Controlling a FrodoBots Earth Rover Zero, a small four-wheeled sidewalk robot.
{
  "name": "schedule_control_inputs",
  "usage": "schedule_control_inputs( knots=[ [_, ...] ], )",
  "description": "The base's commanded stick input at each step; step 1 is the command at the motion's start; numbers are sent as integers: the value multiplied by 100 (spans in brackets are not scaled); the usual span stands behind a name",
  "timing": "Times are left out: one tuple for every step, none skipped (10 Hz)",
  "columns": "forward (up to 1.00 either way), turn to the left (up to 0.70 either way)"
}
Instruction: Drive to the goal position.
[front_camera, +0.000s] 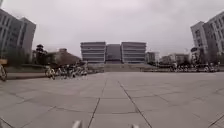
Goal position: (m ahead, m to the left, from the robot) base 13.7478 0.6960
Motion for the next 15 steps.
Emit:
schedule_control_inputs(
  knots=[
    [70, -4],
    [70, -13],
    [70, -2],
    [70, -1],
    [70, 0],
    [70, 0],
    [70, 0],
    [70, 0],
    [70, 0],
    [70, 0],
    [70, 0],
    [70, 0],
    [70, 0],
    [70, 0],
    [70, 0]
  ],
)
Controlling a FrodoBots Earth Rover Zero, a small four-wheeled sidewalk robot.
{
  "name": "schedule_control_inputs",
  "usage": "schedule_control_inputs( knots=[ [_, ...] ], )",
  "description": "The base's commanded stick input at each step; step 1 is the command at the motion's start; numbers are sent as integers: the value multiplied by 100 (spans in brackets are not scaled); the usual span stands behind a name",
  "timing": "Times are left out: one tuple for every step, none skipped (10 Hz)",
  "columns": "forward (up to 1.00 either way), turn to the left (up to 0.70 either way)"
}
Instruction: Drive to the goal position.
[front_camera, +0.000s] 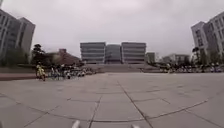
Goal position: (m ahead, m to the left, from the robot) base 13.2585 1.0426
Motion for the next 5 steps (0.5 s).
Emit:
schedule_control_inputs(
  knots=[
    [70, -12],
    [70, -34],
    [70, -33],
    [70, -24],
    [70, -14]
  ],
)
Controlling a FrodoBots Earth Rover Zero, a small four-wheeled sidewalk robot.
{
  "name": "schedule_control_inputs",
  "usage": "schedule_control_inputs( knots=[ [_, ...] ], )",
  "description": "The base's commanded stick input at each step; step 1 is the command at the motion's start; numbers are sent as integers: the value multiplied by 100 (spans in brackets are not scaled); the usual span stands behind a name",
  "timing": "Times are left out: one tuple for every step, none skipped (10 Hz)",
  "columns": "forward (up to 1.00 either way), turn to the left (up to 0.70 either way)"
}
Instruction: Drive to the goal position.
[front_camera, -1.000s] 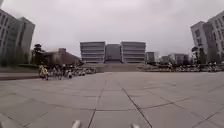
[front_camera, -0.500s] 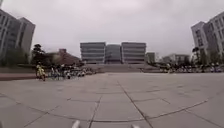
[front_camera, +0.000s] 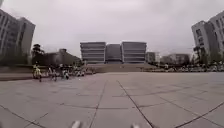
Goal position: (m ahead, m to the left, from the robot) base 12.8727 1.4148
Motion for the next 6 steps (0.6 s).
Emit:
schedule_control_inputs(
  knots=[
    [70, -3],
    [70, 0],
    [70, 0],
    [70, 0],
    [70, 0],
    [70, 0]
  ],
)
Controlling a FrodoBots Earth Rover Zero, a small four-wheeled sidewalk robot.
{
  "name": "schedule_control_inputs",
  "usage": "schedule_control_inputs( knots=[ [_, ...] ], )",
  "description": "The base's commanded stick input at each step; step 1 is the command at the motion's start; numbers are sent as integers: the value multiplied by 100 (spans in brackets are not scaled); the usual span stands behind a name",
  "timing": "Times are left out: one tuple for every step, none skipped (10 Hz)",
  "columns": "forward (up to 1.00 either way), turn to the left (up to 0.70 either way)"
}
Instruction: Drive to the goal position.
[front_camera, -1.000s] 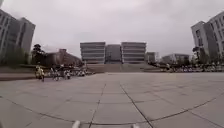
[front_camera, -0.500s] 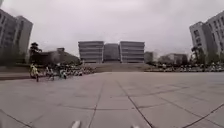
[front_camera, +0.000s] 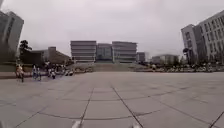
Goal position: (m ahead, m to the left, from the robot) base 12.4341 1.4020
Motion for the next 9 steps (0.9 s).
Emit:
schedule_control_inputs(
  knots=[
    [70, 0],
    [70, 0],
    [70, 0],
    [70, 0],
    [70, 0],
    [70, 0],
    [70, 3],
    [70, 13],
    [70, 24]
  ],
)
